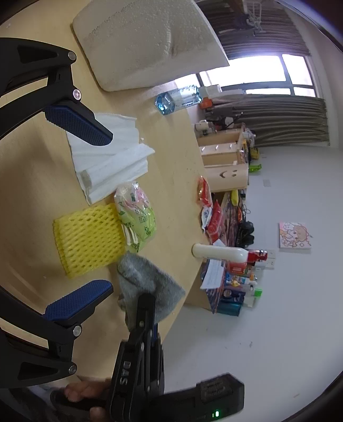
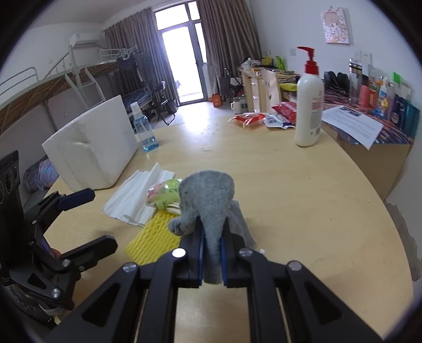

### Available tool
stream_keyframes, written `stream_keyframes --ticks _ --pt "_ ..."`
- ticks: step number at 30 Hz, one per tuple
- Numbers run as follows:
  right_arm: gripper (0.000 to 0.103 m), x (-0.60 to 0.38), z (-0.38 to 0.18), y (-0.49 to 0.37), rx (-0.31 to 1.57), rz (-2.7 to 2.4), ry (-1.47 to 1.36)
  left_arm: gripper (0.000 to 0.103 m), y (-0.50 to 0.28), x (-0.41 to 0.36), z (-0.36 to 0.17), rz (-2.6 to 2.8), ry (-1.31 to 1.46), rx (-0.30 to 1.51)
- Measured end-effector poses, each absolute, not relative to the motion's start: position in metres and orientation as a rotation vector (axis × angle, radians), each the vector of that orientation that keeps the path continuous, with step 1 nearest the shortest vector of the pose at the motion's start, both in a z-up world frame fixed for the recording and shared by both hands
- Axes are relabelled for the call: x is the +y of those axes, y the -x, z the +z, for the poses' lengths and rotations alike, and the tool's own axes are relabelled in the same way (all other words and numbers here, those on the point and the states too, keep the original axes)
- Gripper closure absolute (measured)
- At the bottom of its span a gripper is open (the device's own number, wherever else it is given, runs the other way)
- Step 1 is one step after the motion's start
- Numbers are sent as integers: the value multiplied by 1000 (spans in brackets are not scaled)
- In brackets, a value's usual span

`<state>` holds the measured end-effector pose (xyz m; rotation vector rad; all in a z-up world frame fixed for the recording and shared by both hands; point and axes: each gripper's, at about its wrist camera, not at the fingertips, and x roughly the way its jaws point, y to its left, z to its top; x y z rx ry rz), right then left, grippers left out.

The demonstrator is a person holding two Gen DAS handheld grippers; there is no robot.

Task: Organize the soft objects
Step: 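Close right gripper on the grey plush elephant and lift it, then close left gripper on the white tissues while right gripper holds the grey elephant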

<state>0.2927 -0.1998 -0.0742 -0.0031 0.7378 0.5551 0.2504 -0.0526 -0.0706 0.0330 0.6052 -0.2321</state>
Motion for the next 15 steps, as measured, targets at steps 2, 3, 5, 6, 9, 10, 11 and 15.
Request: stream_keyframes --ticks 2,3,5,6,9,10,11,15 --pt "90 -201 -75 -293 738 556 -1 2 -254 -57 -72 -220 -42 613" --pt "90 -202 -76 -292 736 557 -3 4 -255 -58 -72 -209 -47 615" --pt "90 -205 -76 -291 734 563 -11 6 -262 -53 -74 -166 -35 627" --pt "90 -206 -76 -292 733 566 -18 10 -265 -49 -74 -145 -23 633" --pt "90 -207 -78 -293 733 575 -28 24 -281 -37 -80 -81 24 681" --pt "90 -207 -78 -293 734 578 -31 24 -285 -35 -83 -62 28 699" --pt "90 -206 -78 -293 736 581 -31 24 -291 -33 -86 -46 31 729" --pt "90 -207 -75 -292 731 590 -23 28 -299 -29 -95 1 23 776"
